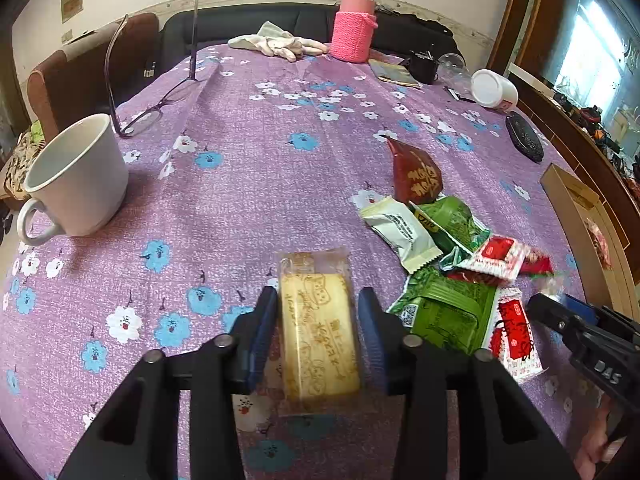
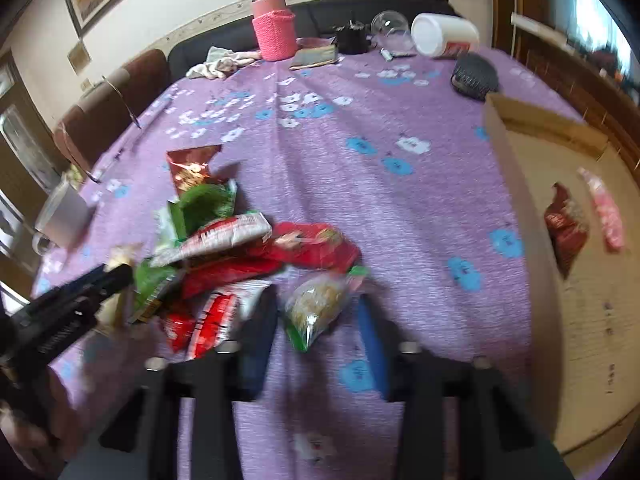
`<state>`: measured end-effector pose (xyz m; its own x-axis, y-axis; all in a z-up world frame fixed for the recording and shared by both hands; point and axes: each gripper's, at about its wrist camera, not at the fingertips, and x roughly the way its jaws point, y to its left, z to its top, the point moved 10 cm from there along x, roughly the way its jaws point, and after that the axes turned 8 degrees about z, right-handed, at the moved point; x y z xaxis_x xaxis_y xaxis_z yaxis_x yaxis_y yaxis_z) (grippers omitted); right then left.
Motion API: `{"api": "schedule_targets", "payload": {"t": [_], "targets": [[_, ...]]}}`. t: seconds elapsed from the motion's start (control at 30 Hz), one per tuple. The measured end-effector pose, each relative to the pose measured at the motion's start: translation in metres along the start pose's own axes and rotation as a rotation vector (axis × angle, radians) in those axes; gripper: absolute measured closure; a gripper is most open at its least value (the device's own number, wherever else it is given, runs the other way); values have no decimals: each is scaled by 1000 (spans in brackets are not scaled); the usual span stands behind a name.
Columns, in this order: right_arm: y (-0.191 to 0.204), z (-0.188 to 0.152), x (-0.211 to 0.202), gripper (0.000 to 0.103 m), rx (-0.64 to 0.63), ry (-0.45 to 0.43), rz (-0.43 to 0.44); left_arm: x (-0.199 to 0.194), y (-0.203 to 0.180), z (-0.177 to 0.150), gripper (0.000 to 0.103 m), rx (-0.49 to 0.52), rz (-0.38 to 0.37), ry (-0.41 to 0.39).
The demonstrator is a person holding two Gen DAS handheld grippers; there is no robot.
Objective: Organize snacks
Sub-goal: 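Grasp the clear packet with green stick with the right tool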
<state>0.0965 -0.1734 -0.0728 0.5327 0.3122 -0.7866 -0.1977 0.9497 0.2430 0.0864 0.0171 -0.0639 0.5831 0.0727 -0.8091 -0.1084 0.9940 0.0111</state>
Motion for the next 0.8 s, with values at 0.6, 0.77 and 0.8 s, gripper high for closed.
{"api": "schedule_targets", "payload": {"t": [0.6,0.77,0.8], "targets": [[-5,7,-17,76,48,-113,147,1,-6,3,70,-8,-14,-17],[-4,4,-12,76,30,-90,130,2,-10,1,68,37,22,-23],[-3,3,-11,75,25,-84,125,2,-11,1,67,46,30,-25]]}}
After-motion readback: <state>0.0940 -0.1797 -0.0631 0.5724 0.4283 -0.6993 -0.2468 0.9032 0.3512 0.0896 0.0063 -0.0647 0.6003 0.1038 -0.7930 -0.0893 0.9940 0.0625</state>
